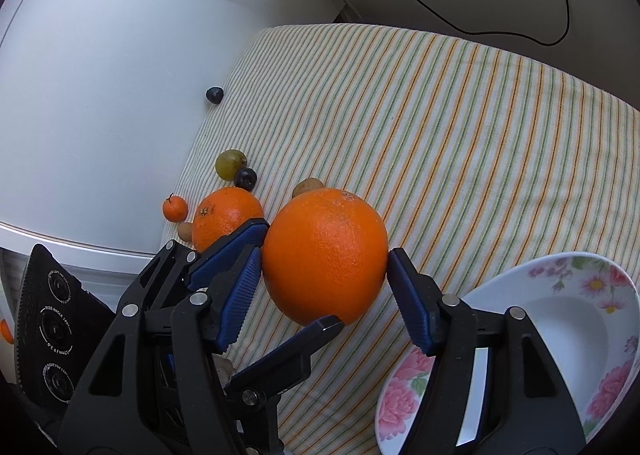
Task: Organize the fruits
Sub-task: 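Close the right gripper around the large orange, then carry the large orange with the right gripper over the white floral bowl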
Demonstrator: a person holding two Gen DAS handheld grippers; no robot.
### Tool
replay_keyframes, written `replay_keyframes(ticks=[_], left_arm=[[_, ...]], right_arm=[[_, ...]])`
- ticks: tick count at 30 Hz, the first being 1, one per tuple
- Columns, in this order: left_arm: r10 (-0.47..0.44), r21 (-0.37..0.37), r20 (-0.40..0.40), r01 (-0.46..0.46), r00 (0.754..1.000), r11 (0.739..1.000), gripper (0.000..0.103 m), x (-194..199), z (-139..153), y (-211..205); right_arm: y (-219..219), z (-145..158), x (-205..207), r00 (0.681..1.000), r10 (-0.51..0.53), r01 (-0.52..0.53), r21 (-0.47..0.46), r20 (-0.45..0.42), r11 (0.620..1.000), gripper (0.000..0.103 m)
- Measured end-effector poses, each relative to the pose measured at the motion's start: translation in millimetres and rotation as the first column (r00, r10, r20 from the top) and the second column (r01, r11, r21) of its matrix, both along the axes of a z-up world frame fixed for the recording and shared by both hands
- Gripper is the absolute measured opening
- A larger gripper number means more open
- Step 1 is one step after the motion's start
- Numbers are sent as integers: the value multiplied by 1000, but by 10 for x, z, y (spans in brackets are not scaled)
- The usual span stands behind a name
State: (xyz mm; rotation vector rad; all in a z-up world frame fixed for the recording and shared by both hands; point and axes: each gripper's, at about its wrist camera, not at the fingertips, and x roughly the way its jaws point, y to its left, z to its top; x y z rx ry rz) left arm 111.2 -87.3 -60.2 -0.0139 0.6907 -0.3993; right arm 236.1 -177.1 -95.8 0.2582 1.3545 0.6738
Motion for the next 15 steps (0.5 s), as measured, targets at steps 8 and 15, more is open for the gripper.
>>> replay_keyframes(ticks=[8, 15], left_arm=[[-30, -4, 32, 31, 999, 1000, 58, -88, 149, -130], [-76, -7, 53, 76, 996, 997, 58, -157, 218, -361]], right_arm=[[-234, 207, -112, 999, -22, 22, 14, 24, 1000, 68], [-554, 370, -301, 998, -51, 51, 5, 44, 999, 68]])
